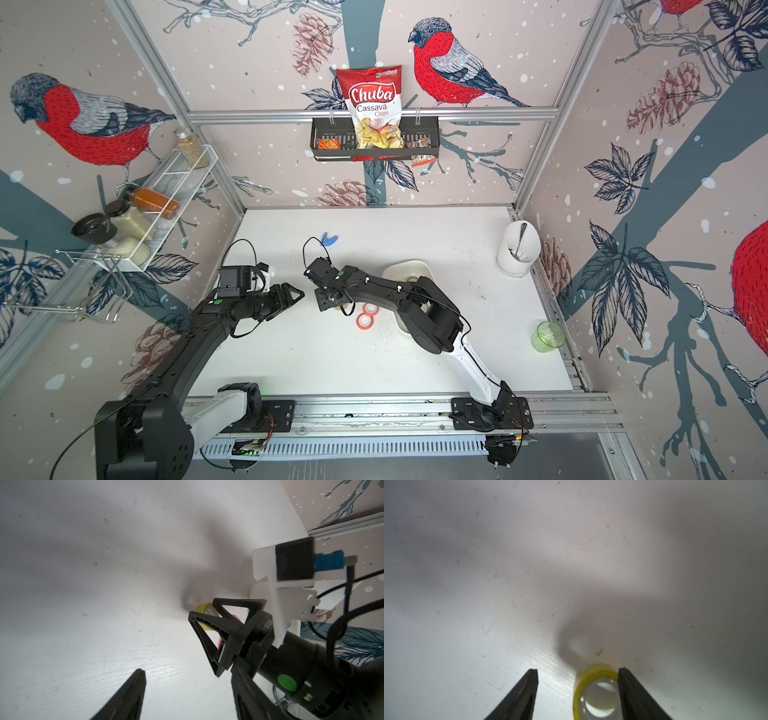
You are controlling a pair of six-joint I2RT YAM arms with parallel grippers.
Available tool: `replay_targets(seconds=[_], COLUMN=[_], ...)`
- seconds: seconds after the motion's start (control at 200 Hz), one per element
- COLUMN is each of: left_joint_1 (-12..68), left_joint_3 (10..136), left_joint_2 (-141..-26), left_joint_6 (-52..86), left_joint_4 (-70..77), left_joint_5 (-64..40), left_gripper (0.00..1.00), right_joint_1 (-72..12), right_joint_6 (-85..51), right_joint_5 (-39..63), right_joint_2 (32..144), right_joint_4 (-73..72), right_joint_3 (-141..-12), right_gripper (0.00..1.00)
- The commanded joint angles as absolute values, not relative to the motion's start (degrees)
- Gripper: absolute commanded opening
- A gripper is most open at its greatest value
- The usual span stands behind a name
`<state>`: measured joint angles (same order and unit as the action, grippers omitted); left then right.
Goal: Put the transparent tape into the storage box
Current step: Pick up the tape from the center of the board.
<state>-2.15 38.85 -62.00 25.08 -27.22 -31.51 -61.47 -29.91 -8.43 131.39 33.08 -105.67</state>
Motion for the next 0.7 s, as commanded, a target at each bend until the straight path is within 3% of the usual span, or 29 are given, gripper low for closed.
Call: replay_targets(seconds=[0.0, 0.3, 0.695], left_joint_1=[-2.0, -2.1, -2.0], left_joint_3=[38.7, 38.6, 38.5], left_joint_2=[-61.8, -61.9, -62.2], left_joint_6=[24.8, 24.8, 24.9], left_joint_4=[-25.8, -25.7, -25.6], left_joint_5=[-32.2, -32.3, -32.3], left_gripper=[0.7, 0.7, 0.7], right_joint_1=[-62.1, -63.7, -61.0], right_joint_6=[-29.4, -29.9, -32.6], right_joint_5=[-11.8, -16.7, -11.9], right_joint_2=[132.0, 131.2, 132.4], right_joint_4=[37.5, 39.8, 40.3], right_joint_3=[-106.9, -107.2, -106.1], right_gripper=[0.66, 0.68, 0.65])
